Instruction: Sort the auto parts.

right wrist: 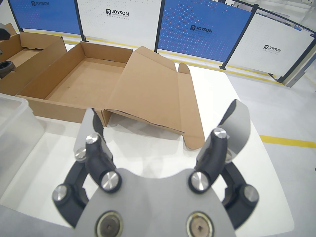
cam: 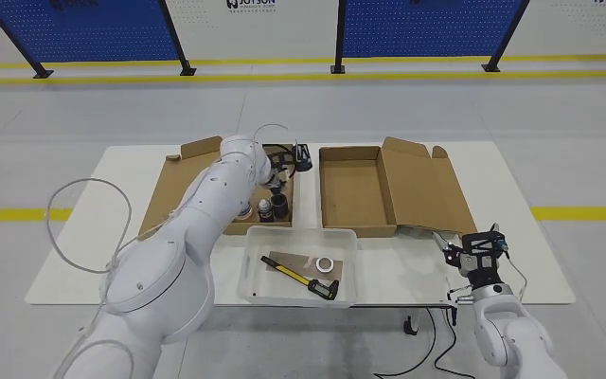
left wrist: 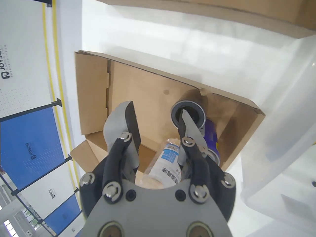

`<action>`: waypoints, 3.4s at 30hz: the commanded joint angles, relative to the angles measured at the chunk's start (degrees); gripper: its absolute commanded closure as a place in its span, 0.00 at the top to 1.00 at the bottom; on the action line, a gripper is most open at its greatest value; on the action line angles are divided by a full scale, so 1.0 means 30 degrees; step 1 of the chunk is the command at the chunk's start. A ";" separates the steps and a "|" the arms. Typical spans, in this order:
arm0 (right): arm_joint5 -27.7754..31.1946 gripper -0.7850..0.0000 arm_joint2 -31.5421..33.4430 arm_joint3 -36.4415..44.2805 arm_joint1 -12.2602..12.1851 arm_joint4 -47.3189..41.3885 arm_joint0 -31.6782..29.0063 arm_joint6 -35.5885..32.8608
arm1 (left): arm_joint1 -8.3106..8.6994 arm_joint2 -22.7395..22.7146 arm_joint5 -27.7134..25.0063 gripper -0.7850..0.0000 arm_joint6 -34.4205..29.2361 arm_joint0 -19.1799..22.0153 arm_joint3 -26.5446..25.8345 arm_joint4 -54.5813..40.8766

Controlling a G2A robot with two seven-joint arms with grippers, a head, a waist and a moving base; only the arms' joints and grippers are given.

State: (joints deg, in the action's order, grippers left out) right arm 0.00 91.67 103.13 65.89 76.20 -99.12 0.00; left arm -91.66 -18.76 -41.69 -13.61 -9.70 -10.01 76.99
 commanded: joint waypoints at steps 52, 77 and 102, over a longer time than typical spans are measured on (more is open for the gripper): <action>0.0000 1.00 0.0000 0.0000 0.0000 0.0000 0.0000 0.0000 | 0.8225 -1.1633 0.6031 1.00 -0.2634 -0.8795 -2.1191 -0.2309; 0.0000 1.00 0.0000 0.0000 0.0000 0.0000 0.0000 0.0000 | 1.0689 -2.3864 0.8151 1.00 -0.5884 -2.2473 -3.2897 -0.1761; 0.1162 1.00 -0.0338 0.0667 0.0046 -0.0414 0.0459 -0.0381 | 1.0836 -2.7962 0.8877 1.00 -0.4621 -2.6724 -3.3558 -0.1792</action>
State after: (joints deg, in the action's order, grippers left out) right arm 2.75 90.85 104.58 66.01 75.27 -98.00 -0.72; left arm -59.16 -102.65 -15.06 -27.47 -89.87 -110.69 71.61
